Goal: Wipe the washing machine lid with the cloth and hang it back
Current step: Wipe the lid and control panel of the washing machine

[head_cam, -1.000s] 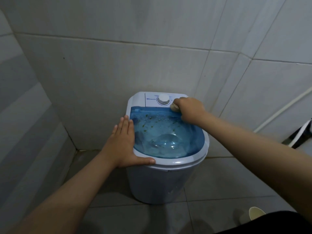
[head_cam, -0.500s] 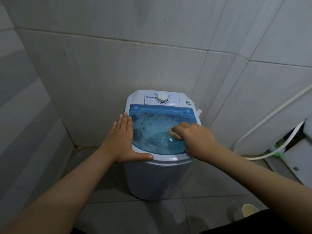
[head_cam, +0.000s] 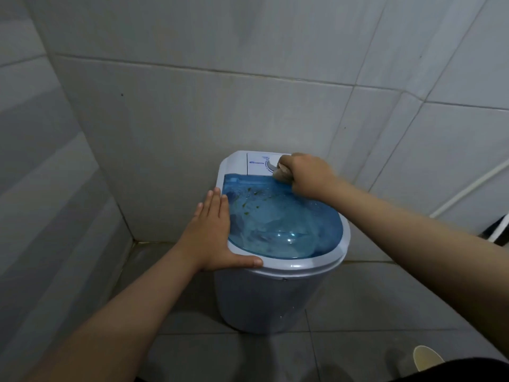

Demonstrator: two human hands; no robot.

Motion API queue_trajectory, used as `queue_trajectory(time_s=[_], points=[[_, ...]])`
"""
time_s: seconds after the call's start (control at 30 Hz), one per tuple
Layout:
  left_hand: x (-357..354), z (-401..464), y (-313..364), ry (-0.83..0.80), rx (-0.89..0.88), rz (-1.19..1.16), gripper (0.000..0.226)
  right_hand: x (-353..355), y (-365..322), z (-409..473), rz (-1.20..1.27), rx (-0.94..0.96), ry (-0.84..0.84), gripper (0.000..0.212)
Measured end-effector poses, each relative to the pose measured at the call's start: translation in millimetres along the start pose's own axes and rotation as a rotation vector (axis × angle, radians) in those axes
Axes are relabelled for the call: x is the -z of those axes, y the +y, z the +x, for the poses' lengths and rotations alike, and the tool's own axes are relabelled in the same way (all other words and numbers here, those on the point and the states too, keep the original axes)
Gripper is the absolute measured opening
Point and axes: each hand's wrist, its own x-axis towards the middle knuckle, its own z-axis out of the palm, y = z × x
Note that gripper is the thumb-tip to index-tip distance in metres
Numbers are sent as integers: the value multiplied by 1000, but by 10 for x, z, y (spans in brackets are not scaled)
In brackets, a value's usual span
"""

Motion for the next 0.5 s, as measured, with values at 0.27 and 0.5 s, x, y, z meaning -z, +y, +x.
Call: queue_trajectory(time_s=[0.27, 0.5], points=[[-17, 10, -36, 1, -3, 11, 153, -285, -23, -44, 3, -23, 94, 35], [-22, 19, -27, 1, 1, 25, 154, -282, -131, -518, 7, 8, 86, 41]])
